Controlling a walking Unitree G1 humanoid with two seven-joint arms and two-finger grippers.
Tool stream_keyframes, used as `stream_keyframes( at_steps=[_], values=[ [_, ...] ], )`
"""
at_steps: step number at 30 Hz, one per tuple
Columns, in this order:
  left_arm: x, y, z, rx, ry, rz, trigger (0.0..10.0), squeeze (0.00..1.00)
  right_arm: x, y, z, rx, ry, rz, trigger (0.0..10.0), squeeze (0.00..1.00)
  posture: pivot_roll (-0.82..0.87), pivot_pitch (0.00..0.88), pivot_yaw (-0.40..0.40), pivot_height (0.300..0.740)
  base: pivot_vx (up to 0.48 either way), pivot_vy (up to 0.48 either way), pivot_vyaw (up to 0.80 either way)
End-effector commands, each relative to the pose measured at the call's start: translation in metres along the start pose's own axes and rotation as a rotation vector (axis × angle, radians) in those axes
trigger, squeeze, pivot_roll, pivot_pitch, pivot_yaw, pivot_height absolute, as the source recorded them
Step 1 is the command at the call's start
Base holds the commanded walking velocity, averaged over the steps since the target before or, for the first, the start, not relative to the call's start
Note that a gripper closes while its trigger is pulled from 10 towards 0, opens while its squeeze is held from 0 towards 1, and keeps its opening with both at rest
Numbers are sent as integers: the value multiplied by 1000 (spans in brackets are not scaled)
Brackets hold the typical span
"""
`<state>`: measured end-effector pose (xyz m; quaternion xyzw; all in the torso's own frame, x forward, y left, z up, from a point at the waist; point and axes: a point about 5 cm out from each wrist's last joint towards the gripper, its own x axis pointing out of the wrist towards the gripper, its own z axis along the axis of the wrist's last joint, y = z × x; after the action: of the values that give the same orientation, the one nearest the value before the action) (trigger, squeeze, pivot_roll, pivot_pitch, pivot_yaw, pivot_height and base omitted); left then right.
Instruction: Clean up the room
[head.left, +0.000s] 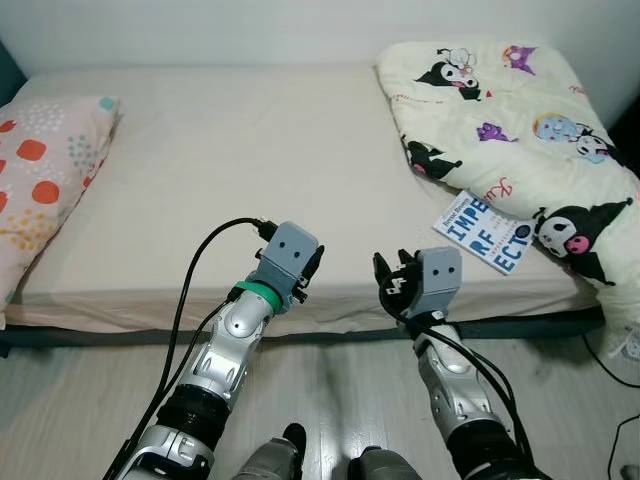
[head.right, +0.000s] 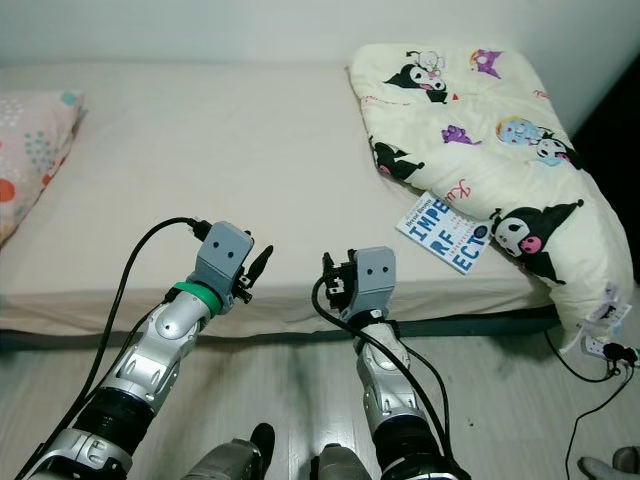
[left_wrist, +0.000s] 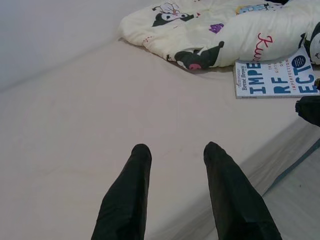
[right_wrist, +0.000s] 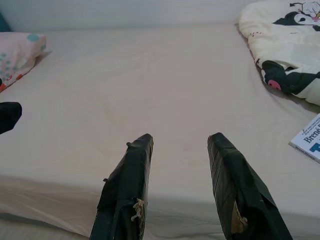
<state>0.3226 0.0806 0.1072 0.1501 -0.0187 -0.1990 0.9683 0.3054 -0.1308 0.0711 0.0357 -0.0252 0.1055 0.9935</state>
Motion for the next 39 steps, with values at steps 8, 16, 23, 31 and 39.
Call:
stream_keyframes(
  at_steps=[8,16,23,31,39],
  values=[
    [-4,-5,-7,19,16,-22,10000,0,-5,-1,-7,11,32,-9,10000,0,-41,49,62,740,0,-467,0],
    [-4,-4,-7,20,17,-19,10000,0,-5,0,-7,10,34,-7,10000,0,-42,49,63,740,0,-120,0],
    [-3,-4,-7,23,20,-17,10000,0,-5,0,-7,8,35,-8,10000,0,-42,49,64,740,0,-434,0],
    [-3,-4,-8,29,22,-16,10000,0,-5,0,-7,5,36,-7,10000,0,-43,47,66,740,0,-415,0],
    [-2,-4,-9,34,26,-16,10000,0,-5,1,-7,6,35,-7,10000,0,-44,45,68,740,0,-398,0]
  ],
)
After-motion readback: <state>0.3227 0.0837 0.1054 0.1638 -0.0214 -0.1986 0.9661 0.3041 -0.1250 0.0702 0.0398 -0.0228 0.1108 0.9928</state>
